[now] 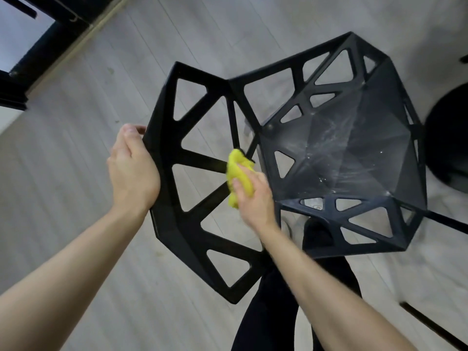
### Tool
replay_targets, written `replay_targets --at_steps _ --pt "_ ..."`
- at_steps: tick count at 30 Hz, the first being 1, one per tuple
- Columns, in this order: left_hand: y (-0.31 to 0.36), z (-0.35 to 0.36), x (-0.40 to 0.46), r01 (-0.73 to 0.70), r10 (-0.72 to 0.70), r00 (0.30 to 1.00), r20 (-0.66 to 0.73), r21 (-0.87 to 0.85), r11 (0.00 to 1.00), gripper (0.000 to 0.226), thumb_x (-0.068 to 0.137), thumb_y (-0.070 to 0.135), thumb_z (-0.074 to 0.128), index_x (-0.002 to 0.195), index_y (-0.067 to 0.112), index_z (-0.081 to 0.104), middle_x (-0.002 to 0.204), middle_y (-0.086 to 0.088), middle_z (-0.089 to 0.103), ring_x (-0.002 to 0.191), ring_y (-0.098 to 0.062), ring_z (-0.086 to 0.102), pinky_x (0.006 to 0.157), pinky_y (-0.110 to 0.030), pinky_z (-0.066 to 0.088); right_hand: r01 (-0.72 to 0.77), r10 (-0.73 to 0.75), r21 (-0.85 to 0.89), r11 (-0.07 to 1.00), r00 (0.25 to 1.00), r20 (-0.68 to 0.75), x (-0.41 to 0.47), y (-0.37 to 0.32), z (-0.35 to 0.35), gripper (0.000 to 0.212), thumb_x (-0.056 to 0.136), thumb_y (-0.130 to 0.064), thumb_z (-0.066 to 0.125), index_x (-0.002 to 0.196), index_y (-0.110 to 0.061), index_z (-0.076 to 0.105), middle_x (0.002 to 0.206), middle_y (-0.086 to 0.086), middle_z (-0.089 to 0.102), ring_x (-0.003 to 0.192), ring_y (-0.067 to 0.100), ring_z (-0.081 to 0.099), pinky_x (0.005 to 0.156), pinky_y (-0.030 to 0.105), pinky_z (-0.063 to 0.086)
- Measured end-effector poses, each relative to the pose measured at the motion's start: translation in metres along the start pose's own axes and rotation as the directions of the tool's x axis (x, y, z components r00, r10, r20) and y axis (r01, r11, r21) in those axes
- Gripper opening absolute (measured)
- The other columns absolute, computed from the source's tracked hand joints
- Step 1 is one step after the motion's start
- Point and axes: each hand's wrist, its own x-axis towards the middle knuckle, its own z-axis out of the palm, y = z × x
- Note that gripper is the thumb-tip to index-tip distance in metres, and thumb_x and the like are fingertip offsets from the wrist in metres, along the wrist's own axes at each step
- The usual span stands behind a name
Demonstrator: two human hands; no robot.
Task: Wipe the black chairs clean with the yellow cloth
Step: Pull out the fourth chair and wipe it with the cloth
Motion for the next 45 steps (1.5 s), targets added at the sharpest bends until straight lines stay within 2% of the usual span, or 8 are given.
replay_targets --at_steps 4,10,15,20,30,34,41,45 --pt "0.000 0.000 0.001 0.007 -0.007 1.000 -0.001 -0.009 1.000 0.048 0.113 0.038 0.019 0.116 0.018 0.063 0.109 -0.002 0.065 0.108 -0.024 0.057 0.092 -0.040 0.043 0.361 -0.367 0.072 0.930 0.922 0.126 -0.039 -0.035 -0.007 0.036 0.099 -0.032 0.075 0.135 -0.033 0.071 0.127 -0.005 0.057 0.118 0.013 0.059 0.101 0.031 0.051" --pt "0.002 0.001 0.000 0.038 -0.037 0.999 0.014 -0.049 0.998 0.048 0.116 0.036 0.019 0.113 0.016 0.063 0.098 0.008 0.061 0.104 -0.018 0.055 0.087 -0.028 0.035 0.119 -0.118 0.059 0.991 0.993 -0.017 -0.033 -0.032 0.005 0.030 0.099 -0.032 0.071 0.129 -0.031 0.072 0.126 -0.006 0.057 0.120 0.018 0.058 0.104 0.043 0.051" --pt "0.002 0.001 0.000 0.013 -0.013 1.000 0.016 -0.052 0.999 0.045 0.116 0.033 0.020 0.109 0.015 0.062 0.098 0.005 0.060 0.102 -0.020 0.053 0.088 -0.032 0.036 0.302 -0.311 0.088 0.949 0.942 0.127 -0.053 -0.045 -0.020 0.034 0.096 -0.045 0.076 0.128 -0.033 0.074 0.126 -0.004 0.057 0.119 0.011 0.060 0.101 0.027 0.049" --pt "0.002 -0.001 0.001 0.016 -0.013 0.999 0.047 -0.065 0.998 0.047 0.116 0.034 0.020 0.112 0.017 0.063 0.103 0.003 0.062 0.104 -0.019 0.055 0.090 -0.034 0.038 0.012 -0.009 0.098 0.995 0.999 -0.030 -0.013 -0.034 -0.007 0.022 0.101 -0.038 0.070 0.118 -0.024 0.069 0.125 -0.007 0.064 0.115 0.011 0.062 0.101 0.042 0.053" --pt "-0.010 -0.003 0.017 -0.070 0.064 0.979 0.194 0.021 0.997 0.026 0.115 0.021 0.042 0.134 0.017 0.059 0.118 0.004 0.058 0.111 -0.019 0.054 0.080 -0.017 0.037 0.364 -0.401 0.222 0.905 0.903 0.153 -0.077 -0.126 -0.014 0.040 0.102 -0.030 0.071 0.141 -0.026 0.067 0.141 -0.006 0.059 0.134 0.018 0.055 0.110 0.042 0.048" --pt "0.009 -0.008 0.007 0.103 -0.072 0.950 0.303 -0.089 0.991 0.051 0.117 0.037 0.018 0.142 0.026 0.061 0.124 -0.001 0.062 0.113 -0.019 0.054 0.096 -0.034 0.039 0.470 -0.485 0.118 0.875 0.846 0.224 -0.147 -0.090 -0.047 0.040 0.100 -0.041 0.070 0.140 -0.035 0.068 0.144 -0.014 0.055 0.137 0.018 0.052 0.111 0.037 0.047" --pt "0.001 -0.026 0.018 0.209 -0.102 0.877 0.470 -0.182 0.961 0.050 0.105 0.055 0.043 0.130 0.020 0.068 0.107 -0.004 0.078 0.098 -0.020 0.070 0.088 -0.039 0.058 0.482 -0.480 0.009 0.876 0.875 -0.065 -0.005 -0.190 0.009 0.036 0.102 -0.033 0.070 0.138 -0.028 0.070 0.156 -0.006 0.049 0.140 0.023 0.044 0.120 0.036 0.037" --pt "-0.017 -0.054 0.006 0.417 -0.220 0.882 0.418 -0.470 0.778 0.059 0.112 0.054 0.043 0.111 0.003 0.073 0.099 -0.015 0.080 0.087 -0.024 0.074 0.080 -0.038 0.055 0.577 -0.573 -0.002 0.817 0.811 0.123 -0.082 -0.148 -0.013 0.042 0.099 -0.026 0.076 0.140 -0.029 0.069 0.146 -0.006 0.056 0.133 0.022 0.050 0.112 0.043 0.043"
